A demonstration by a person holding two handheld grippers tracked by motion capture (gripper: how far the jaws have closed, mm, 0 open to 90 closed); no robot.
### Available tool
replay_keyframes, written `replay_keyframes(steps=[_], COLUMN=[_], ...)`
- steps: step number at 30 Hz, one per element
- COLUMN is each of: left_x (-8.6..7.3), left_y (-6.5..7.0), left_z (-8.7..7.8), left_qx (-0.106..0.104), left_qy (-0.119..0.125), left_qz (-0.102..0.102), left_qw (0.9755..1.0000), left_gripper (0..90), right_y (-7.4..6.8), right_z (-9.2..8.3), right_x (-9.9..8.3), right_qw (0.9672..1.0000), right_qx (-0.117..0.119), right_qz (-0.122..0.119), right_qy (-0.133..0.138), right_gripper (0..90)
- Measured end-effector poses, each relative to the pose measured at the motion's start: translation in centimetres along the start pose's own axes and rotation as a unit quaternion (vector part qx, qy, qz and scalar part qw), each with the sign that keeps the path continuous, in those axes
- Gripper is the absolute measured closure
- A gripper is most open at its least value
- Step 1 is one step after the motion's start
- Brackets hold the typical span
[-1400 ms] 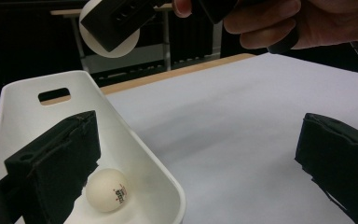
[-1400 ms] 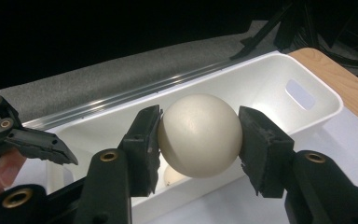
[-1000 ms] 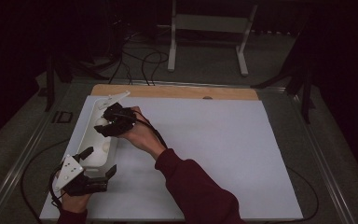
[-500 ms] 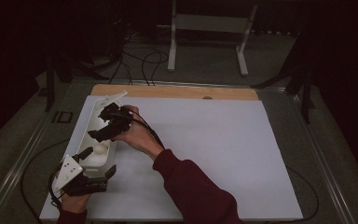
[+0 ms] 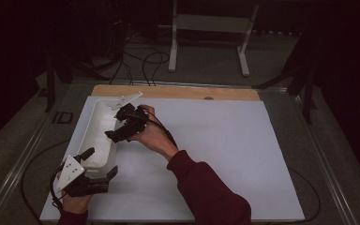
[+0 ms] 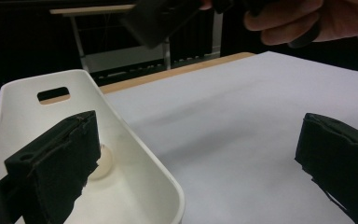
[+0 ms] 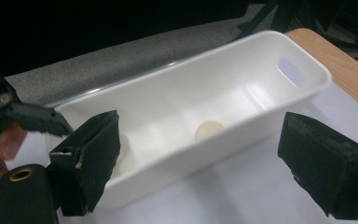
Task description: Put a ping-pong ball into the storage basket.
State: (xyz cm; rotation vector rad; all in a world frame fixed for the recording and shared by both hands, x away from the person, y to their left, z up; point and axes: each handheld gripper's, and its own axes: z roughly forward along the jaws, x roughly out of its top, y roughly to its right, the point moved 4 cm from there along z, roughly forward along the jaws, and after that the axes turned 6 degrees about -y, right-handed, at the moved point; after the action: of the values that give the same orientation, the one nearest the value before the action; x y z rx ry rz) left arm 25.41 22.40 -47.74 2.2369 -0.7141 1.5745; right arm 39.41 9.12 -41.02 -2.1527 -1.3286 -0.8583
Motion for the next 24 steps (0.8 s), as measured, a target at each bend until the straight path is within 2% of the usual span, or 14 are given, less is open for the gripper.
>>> replay_keyframes(steps=[8,12,24], left_x=[0.0,0.0,-0.1], left_y=[0.1,0.1,-0.1], left_z=[0.2,0.3,0.3], left_qx=[-0.001,-0.002,0.001], left_qy=[-0.003,-0.006,-0.008], left_qz=[-0.001,-0.002,-0.009], left_qw=[1.0000,1.0000,0.9999], left_gripper=[0.0,0.0,0.0], right_y=[1.6,2.5,5.1], right_z=[-1.9,-3.0,-6.9], right_x=[-2.7,-4.4,-10.5], right_qw=[0.9997,0.9991,0.9955], right_qx=[-0.015,-0.034,-0.074], right_qz=[0.009,0.013,0.053], right_qy=[-0.015,-0.022,-0.027], right_gripper=[13.1,13.0,12.2])
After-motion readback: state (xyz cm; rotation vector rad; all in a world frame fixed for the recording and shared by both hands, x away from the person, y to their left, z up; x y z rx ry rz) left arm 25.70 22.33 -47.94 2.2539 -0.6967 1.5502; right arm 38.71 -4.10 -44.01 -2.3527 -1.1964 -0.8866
